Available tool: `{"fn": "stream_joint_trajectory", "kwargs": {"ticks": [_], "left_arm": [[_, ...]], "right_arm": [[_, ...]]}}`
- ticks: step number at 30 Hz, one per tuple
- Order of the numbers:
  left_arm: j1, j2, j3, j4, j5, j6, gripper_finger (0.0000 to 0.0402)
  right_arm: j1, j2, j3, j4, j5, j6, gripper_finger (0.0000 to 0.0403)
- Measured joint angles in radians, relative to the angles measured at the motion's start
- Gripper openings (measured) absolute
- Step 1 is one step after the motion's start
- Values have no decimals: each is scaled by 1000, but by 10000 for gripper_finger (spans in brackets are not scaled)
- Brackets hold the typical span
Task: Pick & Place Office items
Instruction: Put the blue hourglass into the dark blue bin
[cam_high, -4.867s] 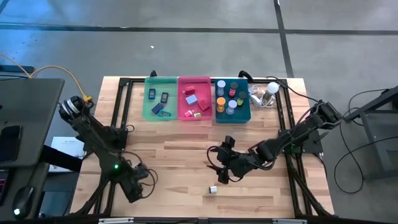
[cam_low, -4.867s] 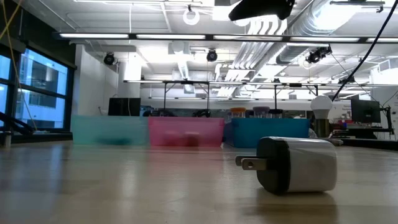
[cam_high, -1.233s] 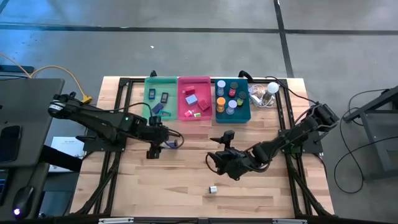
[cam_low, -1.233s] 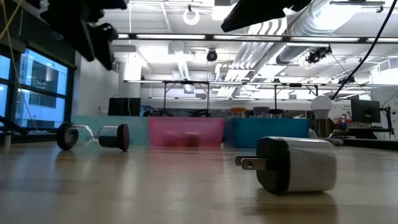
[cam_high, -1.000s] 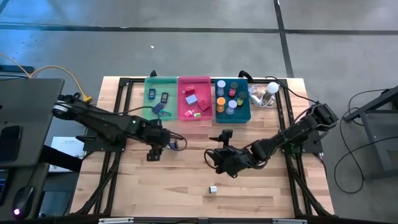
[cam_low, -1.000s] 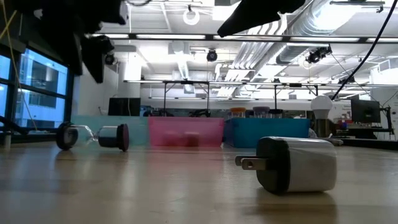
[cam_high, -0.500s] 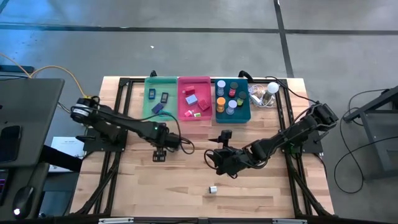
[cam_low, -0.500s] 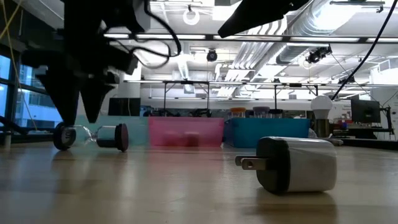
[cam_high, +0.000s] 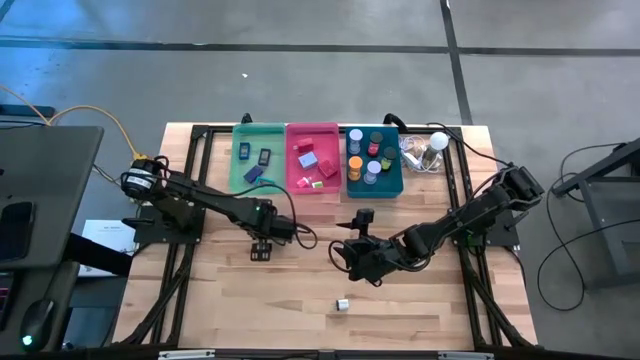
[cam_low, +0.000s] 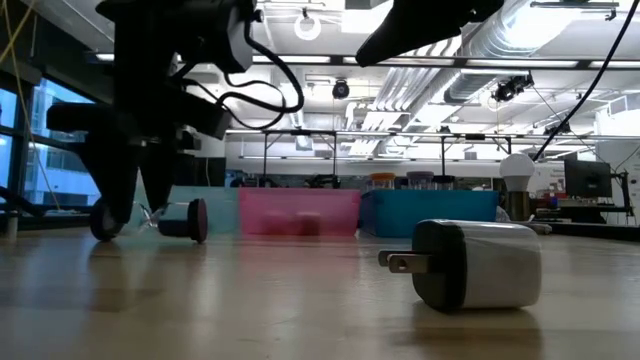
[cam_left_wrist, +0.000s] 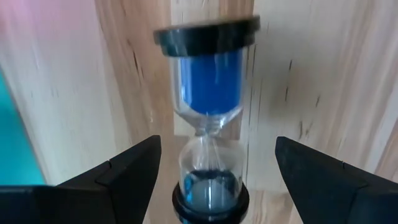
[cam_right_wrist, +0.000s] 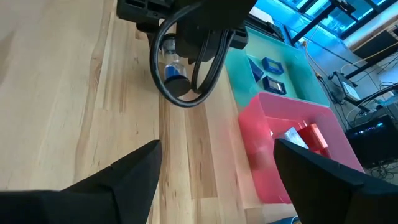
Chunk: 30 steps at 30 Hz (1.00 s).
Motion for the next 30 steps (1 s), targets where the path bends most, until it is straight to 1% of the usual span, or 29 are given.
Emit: {"fn": "stream_joint_trajectory", "kwargs": {"ticks": [8, 18, 25, 30], "left_arm": [[0, 0, 0, 58, -5, -2, 309], [-10, 6, 0, 61, -8, 0, 309], [-9, 85, 0, 64, -9, 20, 309], [-6, 129, 4, 57, -8, 27, 301]], "right_arm": [[0, 0, 0, -2, 0, 0, 299], [0, 0, 0, -5, 0, 2, 299], [0, 0, 0, -14, -1, 23, 299], [0, 0, 0, -15, -3, 24, 299]]}}
